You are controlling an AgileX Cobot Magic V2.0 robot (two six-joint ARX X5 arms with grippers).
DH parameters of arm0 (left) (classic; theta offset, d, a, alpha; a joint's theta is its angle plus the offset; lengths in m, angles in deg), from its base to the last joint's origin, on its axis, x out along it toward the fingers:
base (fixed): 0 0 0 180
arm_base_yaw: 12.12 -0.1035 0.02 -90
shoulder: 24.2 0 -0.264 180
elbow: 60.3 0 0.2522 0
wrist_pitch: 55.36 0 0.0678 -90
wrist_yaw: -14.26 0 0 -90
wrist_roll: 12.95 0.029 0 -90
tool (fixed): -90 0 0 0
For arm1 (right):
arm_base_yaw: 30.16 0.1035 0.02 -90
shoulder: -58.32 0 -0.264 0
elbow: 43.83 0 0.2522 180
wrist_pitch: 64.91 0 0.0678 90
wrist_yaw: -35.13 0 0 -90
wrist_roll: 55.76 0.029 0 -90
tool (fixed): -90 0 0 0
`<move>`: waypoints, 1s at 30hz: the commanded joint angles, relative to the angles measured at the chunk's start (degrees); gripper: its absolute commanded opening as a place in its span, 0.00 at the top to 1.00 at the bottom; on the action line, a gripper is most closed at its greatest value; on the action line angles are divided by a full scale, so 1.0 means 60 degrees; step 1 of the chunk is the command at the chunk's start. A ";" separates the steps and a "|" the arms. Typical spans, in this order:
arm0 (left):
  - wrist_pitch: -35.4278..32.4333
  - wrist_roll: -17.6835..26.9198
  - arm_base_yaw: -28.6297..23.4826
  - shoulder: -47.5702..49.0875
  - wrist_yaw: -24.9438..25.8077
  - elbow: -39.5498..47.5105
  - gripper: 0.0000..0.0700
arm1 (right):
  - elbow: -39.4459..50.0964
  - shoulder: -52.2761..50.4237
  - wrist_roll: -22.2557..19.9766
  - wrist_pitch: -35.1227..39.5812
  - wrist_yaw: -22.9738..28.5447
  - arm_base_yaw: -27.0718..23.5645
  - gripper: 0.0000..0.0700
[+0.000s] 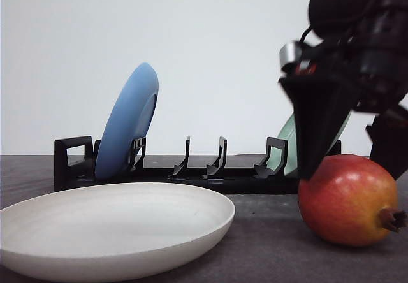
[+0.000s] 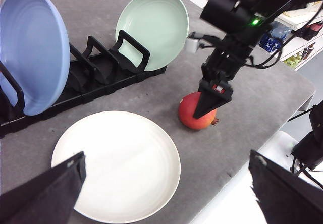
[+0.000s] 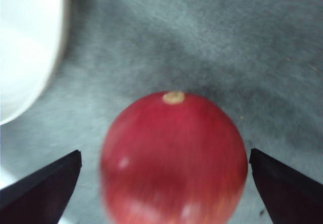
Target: Place pomegranate in white plate
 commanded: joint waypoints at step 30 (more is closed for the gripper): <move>-0.0111 -0.0227 0.0143 0.0009 0.0000 -0.0018 0.10 | -0.5520 0.3665 0.0576 -0.1306 0.0575 0.3409 0.37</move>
